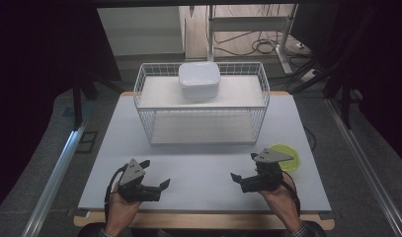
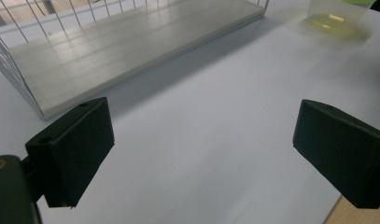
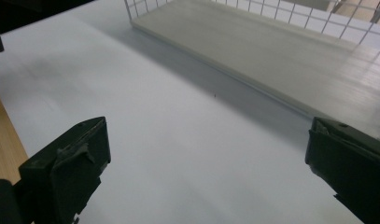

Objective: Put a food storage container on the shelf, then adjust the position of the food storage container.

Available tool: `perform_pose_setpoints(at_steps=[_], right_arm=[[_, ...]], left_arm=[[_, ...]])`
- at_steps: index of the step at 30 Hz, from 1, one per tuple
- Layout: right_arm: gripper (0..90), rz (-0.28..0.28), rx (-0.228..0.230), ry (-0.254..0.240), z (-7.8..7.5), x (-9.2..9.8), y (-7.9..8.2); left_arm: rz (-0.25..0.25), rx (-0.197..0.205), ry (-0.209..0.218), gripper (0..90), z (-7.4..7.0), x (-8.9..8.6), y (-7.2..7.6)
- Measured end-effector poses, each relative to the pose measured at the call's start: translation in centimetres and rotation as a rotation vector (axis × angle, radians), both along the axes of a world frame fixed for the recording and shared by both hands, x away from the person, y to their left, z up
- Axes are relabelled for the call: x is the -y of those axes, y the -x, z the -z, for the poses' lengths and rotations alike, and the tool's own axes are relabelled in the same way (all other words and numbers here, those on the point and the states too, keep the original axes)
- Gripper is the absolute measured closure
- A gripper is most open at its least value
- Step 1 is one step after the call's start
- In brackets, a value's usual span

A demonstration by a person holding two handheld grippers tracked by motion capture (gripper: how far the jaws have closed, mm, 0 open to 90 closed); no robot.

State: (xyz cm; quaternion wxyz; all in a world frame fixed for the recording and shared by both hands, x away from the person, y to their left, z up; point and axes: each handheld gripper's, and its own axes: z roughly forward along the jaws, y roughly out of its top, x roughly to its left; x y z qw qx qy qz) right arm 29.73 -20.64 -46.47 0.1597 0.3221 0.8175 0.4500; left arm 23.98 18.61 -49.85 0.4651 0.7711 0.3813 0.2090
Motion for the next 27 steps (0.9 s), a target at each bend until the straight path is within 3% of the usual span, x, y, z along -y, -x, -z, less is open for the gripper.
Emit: perform_pose_setpoints(at_steps=[6,16,20,27], right_arm=[[0.4,0.009,0.001,0.040,1.0,0.4,0.7],[0.4,-0.003,-0.056,0.071,2.8,0.6,1.4],[0.4,-0.011,-0.080,0.086,3.5,0.6,1.4],[0.4,0.007,-0.085,0.098,3.6,0.6,1.2]], left_arm=[[0.020,-0.011,-0.045,3.9,0.9,0.8,0.4],[0.048,-0.052,-0.080,3.6,2.3,1.8,0.7],[0.048,-0.054,-0.081,3.6,2.3,1.8,0.7],[0.046,-0.055,-0.085,3.5,2.4,1.7,0.6]])
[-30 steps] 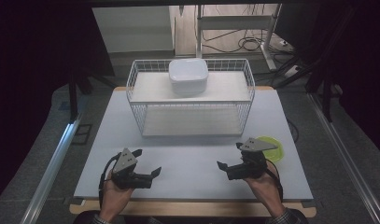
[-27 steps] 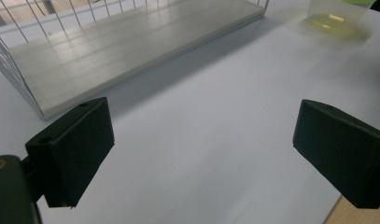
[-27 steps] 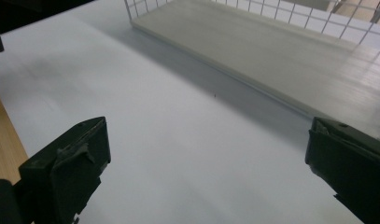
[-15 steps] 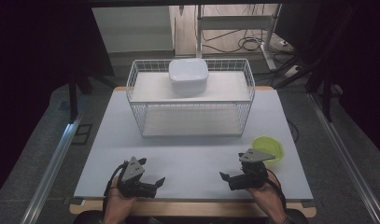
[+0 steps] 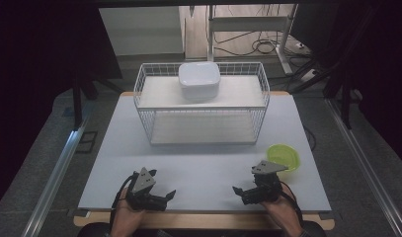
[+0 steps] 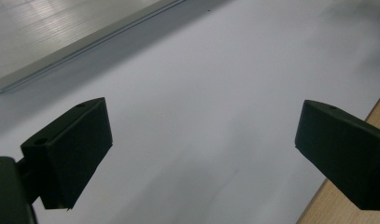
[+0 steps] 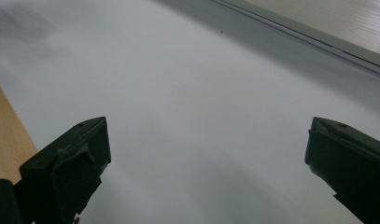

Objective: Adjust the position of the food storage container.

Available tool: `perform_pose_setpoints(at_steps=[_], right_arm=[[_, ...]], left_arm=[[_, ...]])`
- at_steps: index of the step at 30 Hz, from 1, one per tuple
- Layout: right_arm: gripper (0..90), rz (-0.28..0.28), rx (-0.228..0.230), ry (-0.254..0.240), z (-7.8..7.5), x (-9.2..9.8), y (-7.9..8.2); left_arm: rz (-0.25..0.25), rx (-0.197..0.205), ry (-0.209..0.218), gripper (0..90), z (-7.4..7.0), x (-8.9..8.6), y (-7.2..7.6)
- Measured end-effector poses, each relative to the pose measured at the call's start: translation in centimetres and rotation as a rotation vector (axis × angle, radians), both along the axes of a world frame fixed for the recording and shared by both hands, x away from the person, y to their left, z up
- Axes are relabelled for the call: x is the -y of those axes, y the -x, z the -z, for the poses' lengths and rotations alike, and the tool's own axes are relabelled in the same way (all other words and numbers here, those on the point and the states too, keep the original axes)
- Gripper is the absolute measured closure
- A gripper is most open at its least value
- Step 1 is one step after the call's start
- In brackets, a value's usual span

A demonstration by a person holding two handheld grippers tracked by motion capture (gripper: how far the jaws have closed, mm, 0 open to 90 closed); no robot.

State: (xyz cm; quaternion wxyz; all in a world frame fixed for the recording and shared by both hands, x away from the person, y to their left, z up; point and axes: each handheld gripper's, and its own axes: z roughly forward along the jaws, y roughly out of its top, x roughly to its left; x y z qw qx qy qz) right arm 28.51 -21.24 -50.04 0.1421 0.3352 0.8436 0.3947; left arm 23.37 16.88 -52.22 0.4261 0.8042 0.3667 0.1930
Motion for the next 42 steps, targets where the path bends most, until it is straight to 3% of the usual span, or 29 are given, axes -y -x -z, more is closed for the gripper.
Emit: perform_pose_setpoints(at_steps=[6,11,13,16,20,23,28,31,37,42], right_arm=[[0.4,0.034,0.001,0.013,-0.2,0.2,-0.3],[1.4,0.070,-0.020,-0.027,-0.7,0.9,-0.8],[10.8,0.092,-0.024,-0.008,-1.1,1.1,-0.9],[31.2,0.107,-0.047,-0.022,-1.7,1.8,-1.3],[52.9,0.109,-0.044,-0.040,-2.7,2.5,-1.7],[66.2,0.107,-0.016,-0.030,-3.5,3.0,-2.1],[84.5,0.136,-0.024,-0.052,-4.4,4.1,-3.3],[87.5,0.151,-0.011,-0.054,-4.8,4.7,-3.9],[89.6,0.241,0.029,-0.075,-5.9,6.5,-5.8],[89.6,0.315,0.046,-0.055,-5.7,7.9,-6.6]], left_arm=[[-0.004,-0.002,0.000,3.5,0.0,-0.1,0.0],[-0.005,-0.004,-0.002,3.5,0.0,-0.1,-0.1],[-0.005,-0.008,-0.001,3.5,0.1,-0.1,-0.1],[-0.006,-0.007,-0.002,3.5,0.1,-0.1,-0.1],[-0.009,-0.003,-0.002,3.5,0.0,-0.1,-0.1],[-0.010,-0.003,0.000,3.5,0.0,-0.2,-0.1],[-0.011,0.001,0.000,3.6,0.0,-0.1,-0.1],[-0.013,0.001,0.001,3.6,0.0,-0.1,-0.2],[-0.014,-0.001,-0.001,3.6,0.0,-0.2,-0.2],[-0.020,-0.001,-0.001,3.7,0.0,-0.4,-0.3]])
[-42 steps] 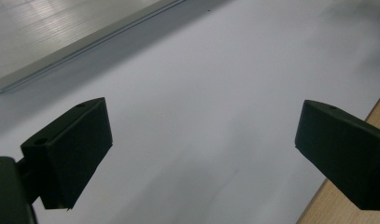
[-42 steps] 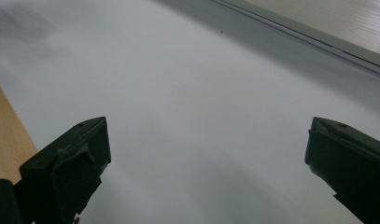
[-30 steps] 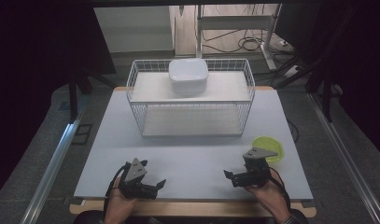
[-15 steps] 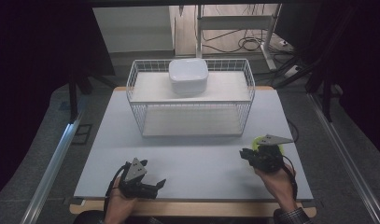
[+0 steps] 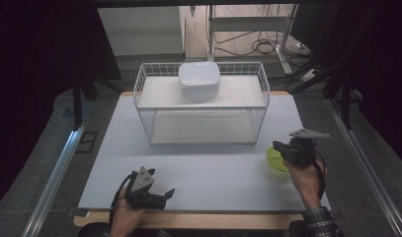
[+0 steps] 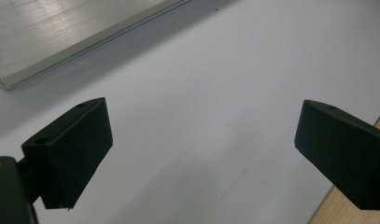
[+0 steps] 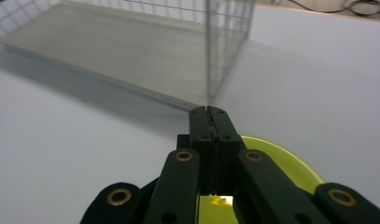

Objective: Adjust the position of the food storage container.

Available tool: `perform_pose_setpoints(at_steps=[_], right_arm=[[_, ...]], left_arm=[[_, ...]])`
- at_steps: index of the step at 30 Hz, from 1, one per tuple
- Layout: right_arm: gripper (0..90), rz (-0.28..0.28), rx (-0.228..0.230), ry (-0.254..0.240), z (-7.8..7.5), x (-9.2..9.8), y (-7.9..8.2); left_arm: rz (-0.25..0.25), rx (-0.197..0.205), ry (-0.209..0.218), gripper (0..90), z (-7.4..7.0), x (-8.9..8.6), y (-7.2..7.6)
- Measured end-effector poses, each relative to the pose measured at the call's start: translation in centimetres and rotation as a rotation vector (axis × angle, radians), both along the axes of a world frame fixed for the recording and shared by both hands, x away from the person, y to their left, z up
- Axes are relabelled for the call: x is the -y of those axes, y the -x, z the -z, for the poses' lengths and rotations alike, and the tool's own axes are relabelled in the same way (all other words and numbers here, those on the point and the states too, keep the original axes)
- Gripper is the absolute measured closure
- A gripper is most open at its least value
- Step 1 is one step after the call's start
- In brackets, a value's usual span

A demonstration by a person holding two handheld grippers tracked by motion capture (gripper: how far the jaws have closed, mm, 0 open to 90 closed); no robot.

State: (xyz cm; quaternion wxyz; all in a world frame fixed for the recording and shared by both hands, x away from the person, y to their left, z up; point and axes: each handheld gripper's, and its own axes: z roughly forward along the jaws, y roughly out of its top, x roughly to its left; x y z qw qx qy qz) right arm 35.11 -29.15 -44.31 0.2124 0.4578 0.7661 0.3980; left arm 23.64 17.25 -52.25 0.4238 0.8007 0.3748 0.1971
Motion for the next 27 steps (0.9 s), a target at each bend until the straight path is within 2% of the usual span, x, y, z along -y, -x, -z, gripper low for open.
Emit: perform_pose_setpoints(at_steps=[7,11,12,18,22,27], right_arm=[[89.5,0.110,0.025,0.009,0.2,3.2,-0.2],[89.5,0.163,0.019,0.006,0.6,4.9,-0.4],[89.5,0.179,0.004,-0.005,0.8,5.4,-0.5],[89.4,0.219,-0.025,0.030,1.8,6.4,-0.6],[89.4,0.226,-0.051,0.042,2.5,6.8,-0.4],[89.4,0.237,-0.062,0.042,2.8,7.1,0.2]], left_arm=[[-0.007,-0.004,0.007,4.0,0.0,-0.3,-0.1],[-0.004,-0.006,0.004,4.1,0.1,-0.1,-0.1],[-0.004,-0.006,0.004,4.1,0.1,-0.1,-0.1],[-0.006,-0.007,0.006,4.1,0.1,-0.2,-0.1],[-0.006,-0.007,0.005,4.1,0.1,-0.2,-0.1],[-0.004,-0.009,0.000,4.2,0.1,-0.1,-0.1]])
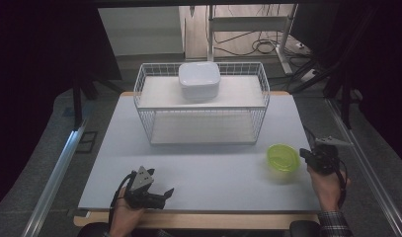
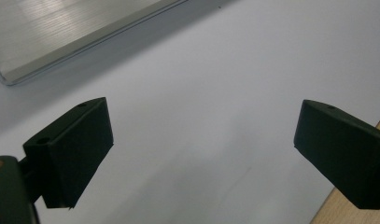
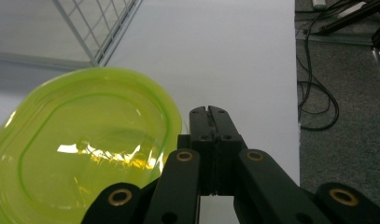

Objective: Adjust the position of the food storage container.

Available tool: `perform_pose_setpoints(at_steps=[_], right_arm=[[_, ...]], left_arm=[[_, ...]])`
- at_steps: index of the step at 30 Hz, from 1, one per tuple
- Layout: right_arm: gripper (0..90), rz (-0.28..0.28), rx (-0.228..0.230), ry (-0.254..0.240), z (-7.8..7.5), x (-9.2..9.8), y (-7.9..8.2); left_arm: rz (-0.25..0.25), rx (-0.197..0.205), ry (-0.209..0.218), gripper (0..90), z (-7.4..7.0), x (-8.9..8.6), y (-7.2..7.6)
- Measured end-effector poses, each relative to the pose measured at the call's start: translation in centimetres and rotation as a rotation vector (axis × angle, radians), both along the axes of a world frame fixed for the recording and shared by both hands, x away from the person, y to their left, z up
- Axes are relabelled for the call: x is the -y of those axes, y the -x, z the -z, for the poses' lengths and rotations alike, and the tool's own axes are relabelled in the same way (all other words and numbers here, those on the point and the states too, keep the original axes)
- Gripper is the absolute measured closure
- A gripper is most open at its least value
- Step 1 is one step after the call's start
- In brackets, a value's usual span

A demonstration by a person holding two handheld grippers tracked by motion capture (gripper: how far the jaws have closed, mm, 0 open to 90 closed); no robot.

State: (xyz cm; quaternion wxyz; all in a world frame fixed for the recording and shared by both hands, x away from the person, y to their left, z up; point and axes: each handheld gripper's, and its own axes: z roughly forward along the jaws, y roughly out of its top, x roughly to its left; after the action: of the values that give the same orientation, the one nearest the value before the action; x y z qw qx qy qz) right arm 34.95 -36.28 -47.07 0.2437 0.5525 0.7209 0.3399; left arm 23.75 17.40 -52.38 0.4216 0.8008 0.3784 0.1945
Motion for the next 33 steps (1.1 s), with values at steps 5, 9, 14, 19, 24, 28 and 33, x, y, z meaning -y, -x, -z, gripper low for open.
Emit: perform_pose_setpoints(at_steps=[5,9,14,19,24,28,33], right_arm=[[89.4,-0.002,-0.022,0.012,0.4,-0.2,0.3],[89.4,-0.009,-0.035,0.003,0.6,-0.6,0.5],[89.3,-0.033,-0.036,-0.007,0.7,-1.4,0.6],[89.3,-0.062,-0.052,-0.021,0.9,-2.3,0.7],[89.2,-0.094,-0.059,-0.032,1.0,-3.4,0.9],[88.7,-0.124,-0.067,-0.045,1.1,-4.5,0.9],[88.6,-0.155,-0.073,-0.056,1.2,-5.4,1.0]], left_arm=[[0.001,-0.001,-0.005,4.1,0.0,0.0,0.0],[0.001,-0.003,-0.006,4.2,0.0,0.1,0.0],[0.003,-0.005,-0.010,4.2,0.1,0.1,0.0],[0.004,-0.006,-0.012,4.3,0.1,0.2,0.0],[0.005,-0.007,-0.017,4.3,0.1,0.2,0.0],[0.007,-0.009,-0.020,4.3,0.1,0.3,0.0],[0.009,-0.011,-0.024,4.4,0.2,0.3,0.0]])
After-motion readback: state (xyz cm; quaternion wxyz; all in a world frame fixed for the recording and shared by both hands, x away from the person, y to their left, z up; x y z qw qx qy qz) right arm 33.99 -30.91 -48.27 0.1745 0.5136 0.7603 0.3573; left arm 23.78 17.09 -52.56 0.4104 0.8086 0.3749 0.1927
